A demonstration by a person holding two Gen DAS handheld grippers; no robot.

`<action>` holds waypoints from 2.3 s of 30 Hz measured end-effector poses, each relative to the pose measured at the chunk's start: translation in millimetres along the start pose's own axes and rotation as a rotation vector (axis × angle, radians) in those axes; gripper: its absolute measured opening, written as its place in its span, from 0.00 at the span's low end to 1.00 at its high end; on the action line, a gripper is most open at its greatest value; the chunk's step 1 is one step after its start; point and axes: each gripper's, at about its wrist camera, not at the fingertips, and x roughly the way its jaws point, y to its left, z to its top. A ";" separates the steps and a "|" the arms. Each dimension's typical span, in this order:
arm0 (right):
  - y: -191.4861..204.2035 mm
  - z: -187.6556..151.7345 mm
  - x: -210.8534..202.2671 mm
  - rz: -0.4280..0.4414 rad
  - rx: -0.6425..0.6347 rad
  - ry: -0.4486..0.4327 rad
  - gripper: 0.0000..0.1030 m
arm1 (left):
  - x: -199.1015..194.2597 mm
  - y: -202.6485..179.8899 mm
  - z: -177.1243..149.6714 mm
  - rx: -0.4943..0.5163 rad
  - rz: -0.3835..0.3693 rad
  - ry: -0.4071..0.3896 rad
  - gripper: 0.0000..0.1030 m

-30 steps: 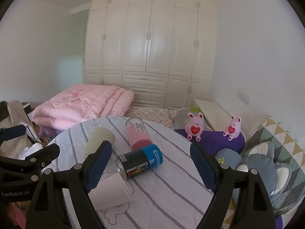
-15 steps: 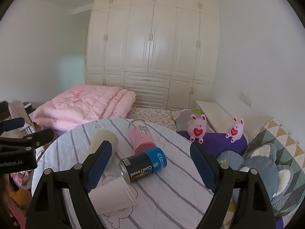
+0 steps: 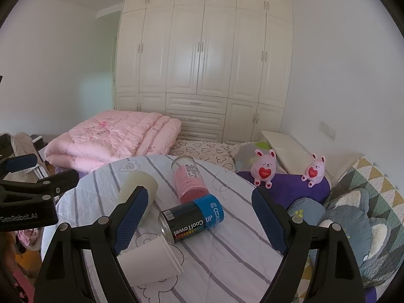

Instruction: Flip cup upright

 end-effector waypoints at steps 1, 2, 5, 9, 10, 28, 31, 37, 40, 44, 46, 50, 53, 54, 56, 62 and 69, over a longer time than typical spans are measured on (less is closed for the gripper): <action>0.5 0.8 0.9 -0.001 0.000 0.002 0.83 | 0.4 -0.3 0.5 0.001 -0.002 0.001 1.00; -0.3 0.7 1.4 0.000 0.001 0.002 0.83 | 0.4 -0.3 0.1 0.003 -0.005 0.001 1.00; 1.0 -0.3 1.6 -0.002 0.002 0.003 0.83 | 2.3 -1.1 0.3 0.010 0.000 0.004 1.00; 1.8 -1.9 6.0 0.000 0.002 0.010 0.83 | 8.6 -1.4 -0.3 0.020 0.006 0.019 1.00; 0.1 -2.3 6.5 0.000 0.002 0.012 0.83 | 9.6 -0.3 -1.0 0.017 0.008 0.022 1.00; -10.3 4.3 33.1 0.009 0.011 0.060 0.83 | 39.9 5.3 6.7 0.012 0.027 0.103 1.00; -12.0 5.3 40.4 0.008 0.011 0.069 0.83 | 48.7 5.3 9.7 0.014 0.028 0.118 1.00; -17.9 7.4 57.3 0.008 0.012 0.090 0.83 | 66.2 -0.9 16.2 0.014 0.016 0.149 1.00; -20.2 9.1 68.8 0.006 0.002 0.105 0.83 | 76.8 -4.4 21.7 0.015 0.010 0.162 1.00; -21.5 12.7 89.0 0.029 -0.004 0.146 0.83 | 91.6 -5.3 27.0 0.014 0.014 0.181 1.00; -18.6 16.0 102.5 0.051 -0.013 0.178 0.83 | 100.8 -3.9 30.8 0.009 0.017 0.189 1.00; -10.6 25.1 141.3 0.115 -0.046 0.261 0.83 | 122.5 -0.6 37.4 0.007 0.027 0.202 1.00; -4.0 29.7 175.3 0.123 -0.064 0.339 0.83 | 146.3 -2.8 43.7 0.014 0.037 0.231 1.00; -2.9 31.1 187.0 0.126 -0.068 0.364 0.83 | 153.2 -3.8 45.8 0.017 0.037 0.236 1.00; -4.0 31.9 206.8 0.136 -0.060 0.408 0.83 | 169.1 -6.3 51.2 0.027 0.032 0.244 1.00; -0.9 31.1 258.5 0.142 -0.077 0.521 0.83 | 204.3 -8.3 64.0 0.050 0.027 0.264 1.00; 1.6 22.1 304.2 0.262 -0.012 0.688 0.83 | 227.1 -9.4 67.1 0.056 0.024 0.288 1.00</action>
